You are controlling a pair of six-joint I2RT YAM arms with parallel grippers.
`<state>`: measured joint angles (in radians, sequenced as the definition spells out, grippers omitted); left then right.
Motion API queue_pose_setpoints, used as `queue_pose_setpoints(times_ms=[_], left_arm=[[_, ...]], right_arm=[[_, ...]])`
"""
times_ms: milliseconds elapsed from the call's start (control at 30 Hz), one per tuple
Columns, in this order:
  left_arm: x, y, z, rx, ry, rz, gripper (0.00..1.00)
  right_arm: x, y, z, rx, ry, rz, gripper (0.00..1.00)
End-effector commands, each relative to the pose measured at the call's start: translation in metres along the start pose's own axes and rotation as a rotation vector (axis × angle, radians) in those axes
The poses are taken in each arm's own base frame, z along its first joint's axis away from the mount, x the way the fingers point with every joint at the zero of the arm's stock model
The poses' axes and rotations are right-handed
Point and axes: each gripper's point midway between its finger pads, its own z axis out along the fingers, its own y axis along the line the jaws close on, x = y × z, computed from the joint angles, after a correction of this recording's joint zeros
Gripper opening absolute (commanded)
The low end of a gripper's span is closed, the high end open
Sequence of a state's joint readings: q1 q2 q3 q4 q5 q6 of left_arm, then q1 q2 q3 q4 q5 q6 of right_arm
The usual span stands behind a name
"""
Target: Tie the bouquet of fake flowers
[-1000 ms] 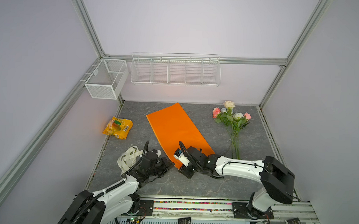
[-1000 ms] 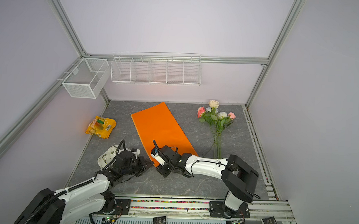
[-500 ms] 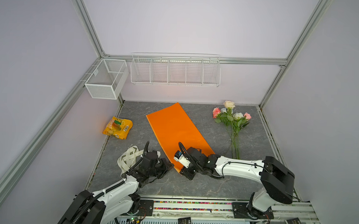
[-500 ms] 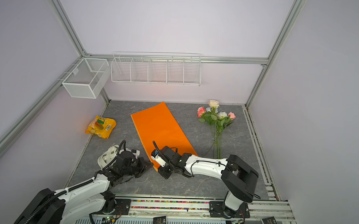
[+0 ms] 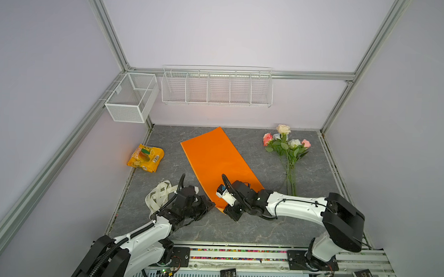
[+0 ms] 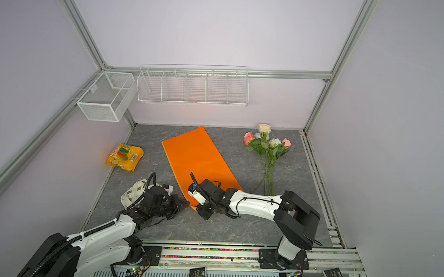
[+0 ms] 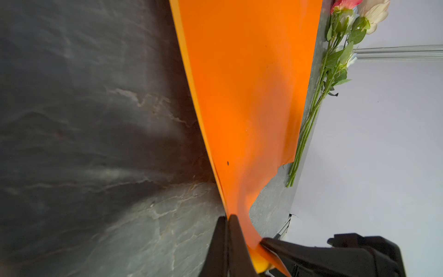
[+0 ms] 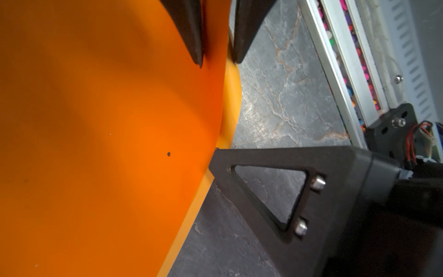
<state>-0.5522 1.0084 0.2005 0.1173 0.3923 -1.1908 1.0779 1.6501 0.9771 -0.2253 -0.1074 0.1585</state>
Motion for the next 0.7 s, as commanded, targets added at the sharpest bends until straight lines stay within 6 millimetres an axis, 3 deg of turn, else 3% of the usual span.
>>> queue_pose_setpoints(times_ms=[0, 367, 667], left_arm=[[-0.005, -0.007, 0.000, -0.012, -0.013, 0.026, 0.00], [-0.002, -0.010, 0.007, -0.011, 0.029, 0.045, 0.00], [-0.003, -0.015, 0.005, 0.009, 0.021, 0.052, 0.00]], right_arm=[[-0.004, 0.008, -0.006, -0.054, -0.005, 0.025, 0.27], [0.000, 0.004, 0.000, -0.060, 0.027, 0.043, 0.33], [0.000, 0.013, 0.009, -0.080, 0.046, 0.025, 0.49]])
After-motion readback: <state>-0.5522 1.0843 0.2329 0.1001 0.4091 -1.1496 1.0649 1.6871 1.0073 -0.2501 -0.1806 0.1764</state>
